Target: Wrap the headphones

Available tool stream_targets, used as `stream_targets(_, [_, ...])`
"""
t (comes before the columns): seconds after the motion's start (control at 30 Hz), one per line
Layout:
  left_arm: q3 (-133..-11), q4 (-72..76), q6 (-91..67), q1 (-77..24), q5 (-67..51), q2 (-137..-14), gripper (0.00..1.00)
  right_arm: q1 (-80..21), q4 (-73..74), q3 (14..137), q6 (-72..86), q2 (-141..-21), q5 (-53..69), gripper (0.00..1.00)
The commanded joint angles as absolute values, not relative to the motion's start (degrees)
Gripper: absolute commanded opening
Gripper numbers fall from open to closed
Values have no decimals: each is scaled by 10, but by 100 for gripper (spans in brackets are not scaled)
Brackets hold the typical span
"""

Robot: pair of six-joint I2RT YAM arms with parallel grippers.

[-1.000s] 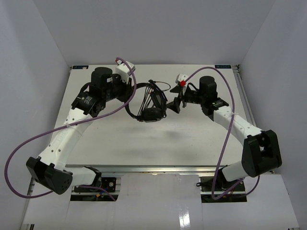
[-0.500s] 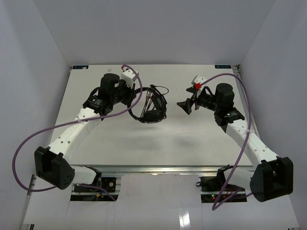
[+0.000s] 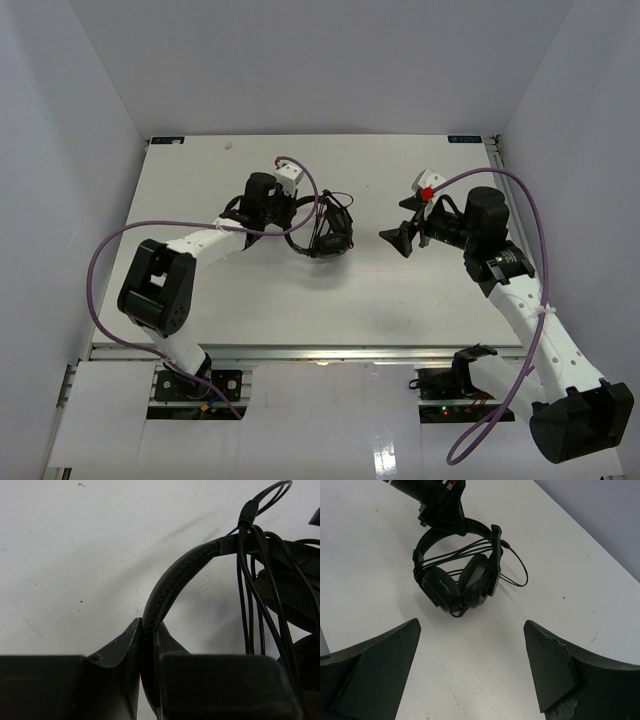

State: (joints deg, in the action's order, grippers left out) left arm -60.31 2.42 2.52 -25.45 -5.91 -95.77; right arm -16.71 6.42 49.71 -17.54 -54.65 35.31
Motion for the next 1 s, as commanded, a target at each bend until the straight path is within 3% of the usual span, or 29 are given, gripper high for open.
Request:
stream_targets(0.0, [-602, 145, -12, -251, -48, -978, 0, -157, 91, 504, -182, -529, 349, 90])
stream_targets(0.37, [-582, 201, -17, -250, -18, -1043, 0, -134, 90, 493, -175, -522, 366, 90])
stream_targets(0.47, [-585, 196, -21, -250, -18, -1056, 5, -130, 90, 490, -174, -522, 369, 90])
stream_targets(0.57, [-583, 193, -24, -249, -15, -1061, 17, -128, 90, 488, -174, -521, 370, 90])
stream_targets(0.7, [-579, 189, -29, -248, -11, -1059, 41, -124, 89, 486, -174, -519, 371, 90])
stream_targets(0.83, [-577, 180, -36, -248, -9, -1040, 73, -121, 91, 484, -174, -515, 371, 90])
stream_targets(0.97, [-580, 161, -29, -248, -9, -1009, 85, -118, 93, 482, -176, -512, 370, 90])
